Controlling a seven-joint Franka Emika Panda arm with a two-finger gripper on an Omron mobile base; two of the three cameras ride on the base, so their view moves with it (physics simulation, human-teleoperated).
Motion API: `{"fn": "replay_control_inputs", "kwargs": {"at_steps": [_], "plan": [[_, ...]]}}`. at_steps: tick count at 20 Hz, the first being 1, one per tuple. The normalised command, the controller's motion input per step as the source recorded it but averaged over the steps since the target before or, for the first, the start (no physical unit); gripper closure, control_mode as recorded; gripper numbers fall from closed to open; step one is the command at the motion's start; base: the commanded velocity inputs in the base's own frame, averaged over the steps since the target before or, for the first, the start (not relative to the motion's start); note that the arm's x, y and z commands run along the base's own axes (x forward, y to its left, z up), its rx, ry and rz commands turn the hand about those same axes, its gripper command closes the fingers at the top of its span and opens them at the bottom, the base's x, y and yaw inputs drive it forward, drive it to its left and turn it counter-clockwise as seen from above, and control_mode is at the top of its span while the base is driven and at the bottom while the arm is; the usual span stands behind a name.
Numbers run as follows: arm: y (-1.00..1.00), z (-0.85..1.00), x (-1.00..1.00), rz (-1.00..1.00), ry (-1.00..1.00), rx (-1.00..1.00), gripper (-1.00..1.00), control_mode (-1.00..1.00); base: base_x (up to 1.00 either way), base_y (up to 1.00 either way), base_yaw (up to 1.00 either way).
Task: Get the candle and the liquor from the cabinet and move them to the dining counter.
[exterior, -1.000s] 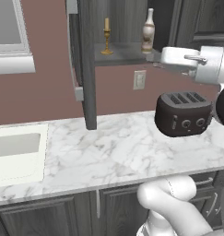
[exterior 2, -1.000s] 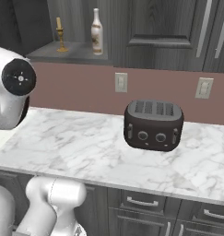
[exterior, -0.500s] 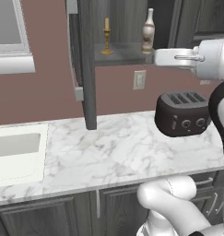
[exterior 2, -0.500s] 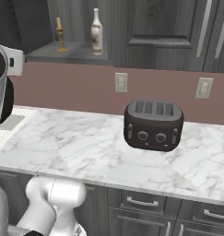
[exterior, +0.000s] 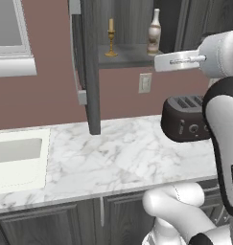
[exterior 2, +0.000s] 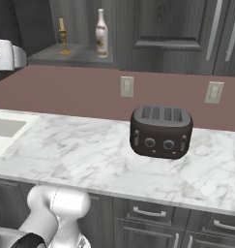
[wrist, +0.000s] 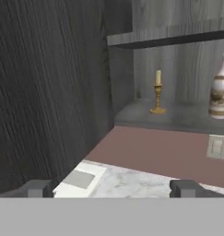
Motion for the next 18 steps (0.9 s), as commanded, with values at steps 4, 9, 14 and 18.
{"fn": "replay_control_inputs", "kwargs": {"at_steps": [4, 9, 14, 18], "plan": [[-0.23, 0.00, 0.00, -0.29, 0.00, -0.17, -1.00, -1.00, 0.00, 0.00, 0.00], [-0.32, 0.00, 0.00, -0.30, 0.00, -0.12, -1.00, -1.00, 0.00, 0.00, 0.00], [-0.37, 0.00, 0.00, -0.29, 0.00, -0.08, -1.00, -1.00, 0.00, 0.00, 0.00], [-0.26, 0.00, 0.08, -0.22, 0.00, -0.01, -1.00, -1.00, 0.00, 0.00, 0.00]]}}
